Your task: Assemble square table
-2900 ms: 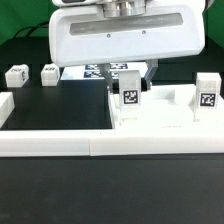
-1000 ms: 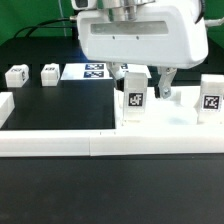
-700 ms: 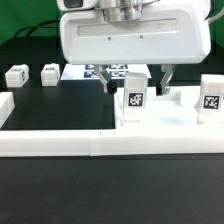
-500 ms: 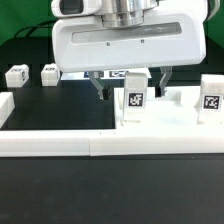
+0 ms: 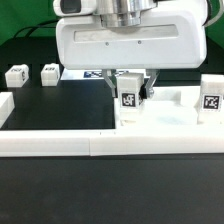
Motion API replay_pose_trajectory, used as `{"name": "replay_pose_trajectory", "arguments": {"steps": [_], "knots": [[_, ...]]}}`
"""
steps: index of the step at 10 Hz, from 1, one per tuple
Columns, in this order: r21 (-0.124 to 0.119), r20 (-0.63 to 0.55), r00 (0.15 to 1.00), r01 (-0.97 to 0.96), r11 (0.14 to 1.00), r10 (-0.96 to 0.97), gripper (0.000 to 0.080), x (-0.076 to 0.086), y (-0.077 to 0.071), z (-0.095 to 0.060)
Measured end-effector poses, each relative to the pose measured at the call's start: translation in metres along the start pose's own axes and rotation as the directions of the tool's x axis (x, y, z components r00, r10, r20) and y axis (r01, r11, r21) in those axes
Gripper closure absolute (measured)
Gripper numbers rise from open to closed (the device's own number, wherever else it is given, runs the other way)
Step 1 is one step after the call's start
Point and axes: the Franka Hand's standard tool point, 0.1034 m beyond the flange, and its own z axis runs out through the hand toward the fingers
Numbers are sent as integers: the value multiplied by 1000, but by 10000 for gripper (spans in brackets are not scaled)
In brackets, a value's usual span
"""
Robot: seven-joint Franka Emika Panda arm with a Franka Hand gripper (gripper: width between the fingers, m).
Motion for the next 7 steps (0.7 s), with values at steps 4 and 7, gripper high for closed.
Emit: {"name": "replay_pose_trajectory", "arguments": {"steps": [4, 7], "knots": [[-27, 32, 798, -602, 798, 602, 515, 5, -3, -3], [-1, 101, 536, -842, 539, 838, 514, 7, 0, 1]]}}
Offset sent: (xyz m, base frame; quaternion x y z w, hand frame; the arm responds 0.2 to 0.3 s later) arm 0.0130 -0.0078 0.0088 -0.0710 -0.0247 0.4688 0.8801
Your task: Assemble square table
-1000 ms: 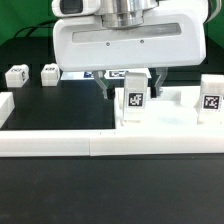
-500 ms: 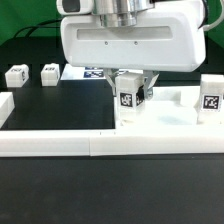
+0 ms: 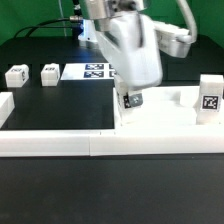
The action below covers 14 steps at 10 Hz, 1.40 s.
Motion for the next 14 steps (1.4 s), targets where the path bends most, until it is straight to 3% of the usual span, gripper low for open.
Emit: {"name": "replay_pose_trajectory", "arguments": {"steps": [2, 4, 5, 6, 10, 12, 13, 14], "knots": [[-1, 0, 1000, -1, 1000, 1, 514, -1, 0, 0], [-3, -3, 999, 50, 999, -50, 238, -2, 0, 1], [-18, -13, 964, 264, 964, -264, 238, -8, 2, 3], [-41, -5, 904, 428, 903, -428, 165, -15, 4, 5], [-49, 20, 742, 671, 740, -671, 151, -14, 7, 4], [-143, 32, 280, 951, 273, -960, 151, 1, 3, -3], [-161, 46, 161, 975, 152, -986, 151, 1, 1, -4], [-160, 45, 174, 973, 165, -984, 163, 1, 2, -3]]}}
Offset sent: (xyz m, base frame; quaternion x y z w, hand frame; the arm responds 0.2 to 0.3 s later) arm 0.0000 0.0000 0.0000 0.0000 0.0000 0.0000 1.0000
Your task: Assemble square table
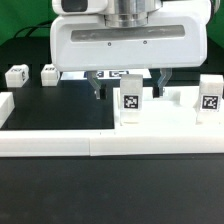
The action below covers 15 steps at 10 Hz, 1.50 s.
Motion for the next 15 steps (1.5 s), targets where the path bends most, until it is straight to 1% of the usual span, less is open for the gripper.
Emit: {"name": "replay_pose_trajectory", "arguments": {"steps": [1, 3, 4, 6, 7, 8, 10, 11, 12, 13, 14, 15], "knots": [[0, 0, 1000, -21, 1000, 21, 163, 0, 0, 0], [0, 1, 994, -113, 994, 113, 513, 0, 0, 1], [0, 1, 987, -163, 987, 163, 514, 0, -1, 1], [3, 3, 932, -362, 932, 362, 514, -1, -2, 1], [17, 13, 818, -576, 817, 576, 514, -1, -4, 2], [43, 41, 675, -738, 674, 737, 514, -1, -3, 2], [64, 117, 397, -918, 392, 910, 514, -1, 0, 2], [84, 167, 293, -956, 283, 941, 512, 0, 4, 1], [70, 186, 186, -982, 175, 965, 512, 0, 4, 2], [67, 183, 184, -982, 174, 966, 435, 0, 4, 3], [73, 181, 213, -977, 202, 960, 435, 0, 4, 3], [84, 161, 283, -958, 273, 946, 296, 0, 2, 3]]}}
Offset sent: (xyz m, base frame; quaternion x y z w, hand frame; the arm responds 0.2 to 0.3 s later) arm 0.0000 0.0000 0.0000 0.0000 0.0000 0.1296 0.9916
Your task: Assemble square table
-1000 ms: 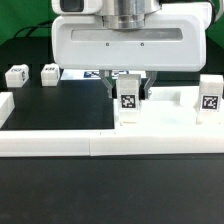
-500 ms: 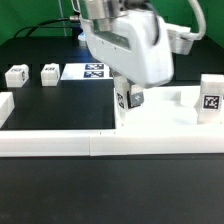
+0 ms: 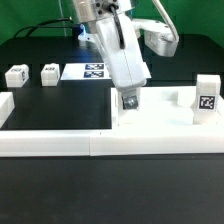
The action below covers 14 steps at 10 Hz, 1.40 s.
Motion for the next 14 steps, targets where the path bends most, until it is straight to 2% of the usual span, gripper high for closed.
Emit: {"name": "replay_pose_trajectory", "arguments": {"steps": [1, 2, 3, 4, 7, 8, 9, 10, 11, 12, 13, 14], "knots": [[-6, -35, 986, 161, 987, -161, 198, -5, -1, 2], [-30, -46, 900, 433, 901, -434, 159, -9, -3, 3], [-48, -40, 791, 609, 792, -610, 159, -12, -3, 3], [-49, -42, 786, 615, 787, -617, 152, -10, -3, 3], [-61, -32, 630, 773, 631, -776, 150, -8, -3, 3], [-103, -18, 471, 876, 470, -882, 150, -7, -6, 0], [-117, -7, 309, 944, 308, -951, 150, -6, -9, -2], [-115, -10, 354, 929, 353, -935, 150, -6, -8, -1], [-115, -11, 354, 929, 353, -935, 272, -6, -8, -1], [-114, -12, 362, 925, 361, -932, 436, -6, -8, -1], [-113, -21, 444, 889, 443, -896, 508, -6, -8, -1], [-111, -30, 512, 852, 512, -859, 508, -6, -8, -1]]}}
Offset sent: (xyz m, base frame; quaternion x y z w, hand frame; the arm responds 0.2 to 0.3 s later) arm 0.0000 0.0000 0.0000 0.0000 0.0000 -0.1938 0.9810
